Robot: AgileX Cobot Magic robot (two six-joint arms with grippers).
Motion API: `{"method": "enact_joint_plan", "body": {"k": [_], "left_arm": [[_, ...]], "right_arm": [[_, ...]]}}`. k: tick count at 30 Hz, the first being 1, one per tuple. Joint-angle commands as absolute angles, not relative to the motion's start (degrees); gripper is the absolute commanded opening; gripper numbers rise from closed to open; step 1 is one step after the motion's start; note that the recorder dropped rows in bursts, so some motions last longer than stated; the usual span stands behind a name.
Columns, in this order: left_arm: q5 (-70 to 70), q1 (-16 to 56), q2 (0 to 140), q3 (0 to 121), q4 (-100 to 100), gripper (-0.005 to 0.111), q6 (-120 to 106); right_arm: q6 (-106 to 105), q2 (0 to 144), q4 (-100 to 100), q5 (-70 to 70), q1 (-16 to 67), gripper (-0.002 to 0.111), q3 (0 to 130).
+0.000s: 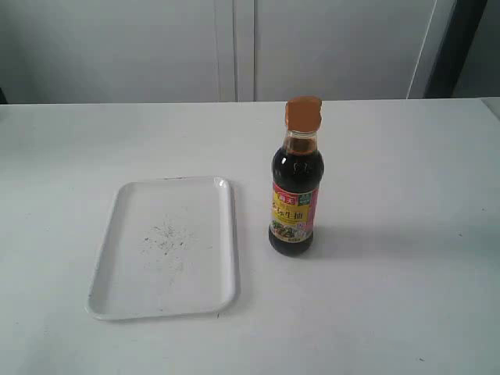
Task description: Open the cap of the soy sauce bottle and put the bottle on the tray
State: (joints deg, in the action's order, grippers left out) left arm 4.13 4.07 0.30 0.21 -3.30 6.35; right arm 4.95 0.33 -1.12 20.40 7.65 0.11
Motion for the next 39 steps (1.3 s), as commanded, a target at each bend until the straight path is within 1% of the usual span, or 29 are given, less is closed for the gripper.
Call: {"method": "enact_joint_plan", "body": {"k": [1,3,6,9,14,15,19,20,28,29,33,35,39], "left_arm": [[-5.4,4.04,0.0,0.0,-3.98,0.0,7.26],[-9.23,4.04,0.0,0.0,-3.98,0.0,7.26],[-10.99,4.04,0.0,0.0,-3.82,0.0,7.26],[-11.11,4.04,0.0,0.87,-3.82,0.0,7.6],[-7.98,4.04,1.36,6.5,-2.95,0.0,7.77],[-7.2,4.04,4.36,9.23,-2.95,0.0,8.13],[-7.45,4.04,11.45,13.98,-2.37,0.0,7.31],[-8.15,4.04,15.69,16.33,-2.27,0.0,7.31],[-13.9,4.14,32.23,23.61,2.27,0.0,9.02],[-17.17,4.14,35.72,24.15,8.53,0.0,14.16],[-26.19,4.14,42.43,24.4,25.26,0.0,29.16],[-36.7,4.14,49.18,25.45,38.93,0.0,37.73],[-48.59,4.14,57.46,28.23,49.69,0.0,45.2]], "right_arm": [[5.21,0.0,-1.33,20.09,7.37,0.0,0.0],[5.21,0.0,-1.33,20.09,7.37,0.0,0.0],[5.21,0.0,-1.33,20.09,7.37,0.0,0.0],[5.21,0.0,-1.33,20.09,7.37,0.0,0.0],[5.21,0.0,-1.33,20.09,7.37,0.0,0.0],[5.21,0.0,-1.33,20.09,7.37,0.0,0.0],[5.21,0.0,-1.33,20.09,7.37,0.0,0.0],[5.21,0.0,-1.33,20.09,7.37,0.0,0.0],[5.21,0.0,-1.33,20.09,7.37,0.0,0.0],[5.21,0.0,-1.33,20.09,7.37,0.0,0.0],[5.21,0.0,-1.33,20.09,7.37,0.0,0.0],[5.21,0.0,-1.33,20.09,7.37,0.0,0.0],[5.21,0.0,-1.33,20.09,7.37,0.0,0.0]]}}
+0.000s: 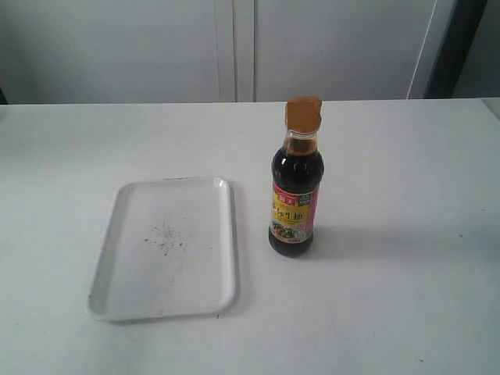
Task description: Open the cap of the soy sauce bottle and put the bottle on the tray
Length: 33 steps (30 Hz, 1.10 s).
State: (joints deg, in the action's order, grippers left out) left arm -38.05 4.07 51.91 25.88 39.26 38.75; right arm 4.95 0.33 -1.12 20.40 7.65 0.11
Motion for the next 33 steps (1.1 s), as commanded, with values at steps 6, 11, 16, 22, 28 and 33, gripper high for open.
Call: {"method": "enact_joint_plan", "body": {"k": [6,11,16,22,28,33], "left_arm": [[-64.92,4.14,67.6,30.43,57.29,0.0,46.69],[-69.96,4.14,73.87,32.67,63.23,0.0,48.75],[-69.96,7.43,78.32,35.46,65.68,0.0,49.39],[-69.96,14.85,83.21,40.56,67.15,0.0,49.26],[-69.96,19.62,86.8,44.26,67.29,0.015,50.95],[-69.96,21.59,89.45,46.79,67.29,0.058,53.17]], "right_arm": [[5.21,0.0,-1.33,20.09,7.37,0.0,0.0],[5.21,0.0,-1.33,20.09,7.37,0.0,0.0],[5.21,0.0,-1.33,20.09,7.37,0.0,0.0],[5.21,0.0,-1.33,20.09,7.37,0.0,0.0],[5.21,0.0,-1.33,20.09,7.37,0.0,0.0],[5.21,0.0,-1.33,20.09,7.37,0.0,0.0]]}}
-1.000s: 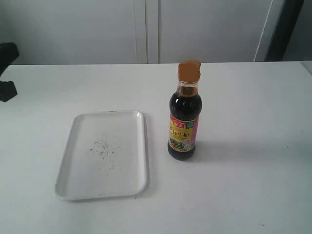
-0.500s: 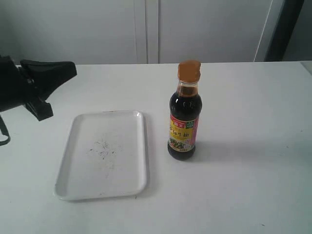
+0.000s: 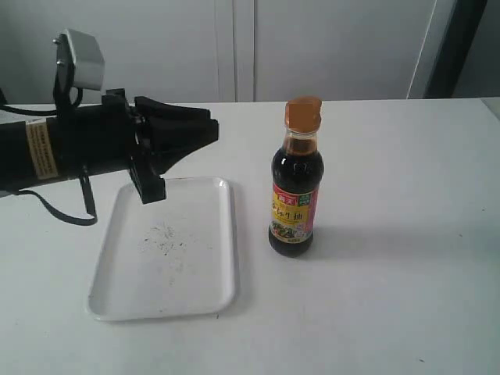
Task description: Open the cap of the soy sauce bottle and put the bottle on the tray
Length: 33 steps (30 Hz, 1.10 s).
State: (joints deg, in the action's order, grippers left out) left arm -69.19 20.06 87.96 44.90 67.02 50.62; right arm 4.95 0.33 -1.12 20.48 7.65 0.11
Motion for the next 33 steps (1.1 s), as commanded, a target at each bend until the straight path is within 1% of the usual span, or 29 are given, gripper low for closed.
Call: {"method": "enact_joint_plan", "body": {"k": [1,3,4,6,9,12,33], "left_arm": [[-69.96,22.05,90.0,47.17,67.29,0.067,54.26],[-69.96,23.0,90.91,47.99,67.76,0.081,54.49],[-69.96,23.5,91.46,48.32,67.9,0.085,54.49],[-69.96,24.9,92.42,49.37,68.43,0.092,54.61],[-69.96,26.84,93.85,51.09,69.3,0.099,55.56],[-69.96,28.09,95.24,52.81,69.44,0.099,55.56],[-69.96,28.53,106.73,62.45,68.83,0.099,56.78]], "right_arm": [[5.21,0.0,-1.33,20.09,7.37,0.0,0.0],[5.21,0.0,-1.33,20.09,7.37,0.0,0.0],[5.21,0.0,-1.33,20.09,7.37,0.0,0.0],[5.21,0.0,-1.33,20.09,7.37,0.0,0.0],[5.21,0.0,-1.33,20.09,7.37,0.0,0.0],[5.21,0.0,-1.33,20.09,7.37,0.0,0.0],[5.21,0.0,-1.33,20.09,7.37,0.0,0.0]]}}
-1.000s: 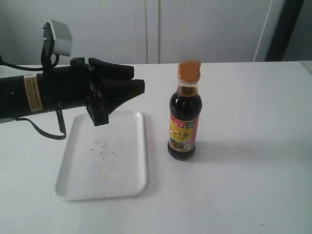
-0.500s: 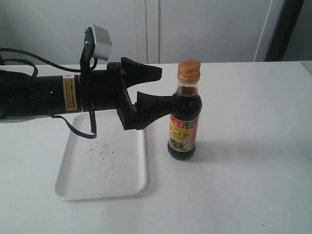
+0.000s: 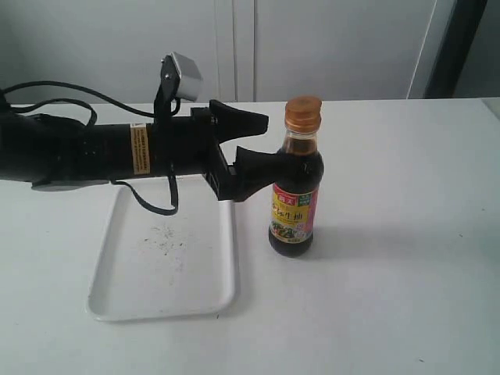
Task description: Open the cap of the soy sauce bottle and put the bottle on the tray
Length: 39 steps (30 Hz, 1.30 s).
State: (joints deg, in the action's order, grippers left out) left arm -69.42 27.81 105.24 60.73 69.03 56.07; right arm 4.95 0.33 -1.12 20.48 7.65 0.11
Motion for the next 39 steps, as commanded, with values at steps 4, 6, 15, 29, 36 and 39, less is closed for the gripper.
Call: {"method": "enact_joint_plan", "body": {"k": [4,6,15,29,36,39], "left_arm": [[-69.96,30.34,108.75,64.49,68.7,0.099,56.78],[-69.96,31.3,109.51,65.55,68.58,0.099,56.59],[-69.96,33.28,113.79,70.08,67.43,0.098,56.72],[-69.96,34.83,120.6,73.46,66.27,0.098,55.17],[-69.96,34.83,122.72,73.46,65.32,0.098,53.62],[-69.96,34.83,123.37,73.46,65.1,0.098,52.75]], "right_arm": [[6.43,0.0,-1.33,20.09,7.37,0.0,0.0],[6.18,0.0,-1.33,20.09,7.37,0.0,0.0],[6.18,0.0,-1.33,20.09,7.37,0.0,0.0],[6.18,0.0,-1.33,20.09,7.37,0.0,0.0],[6.18,0.0,-1.33,20.09,7.37,0.0,0.0],[6.18,0.0,-1.33,20.09,7.37,0.0,0.0]]}}
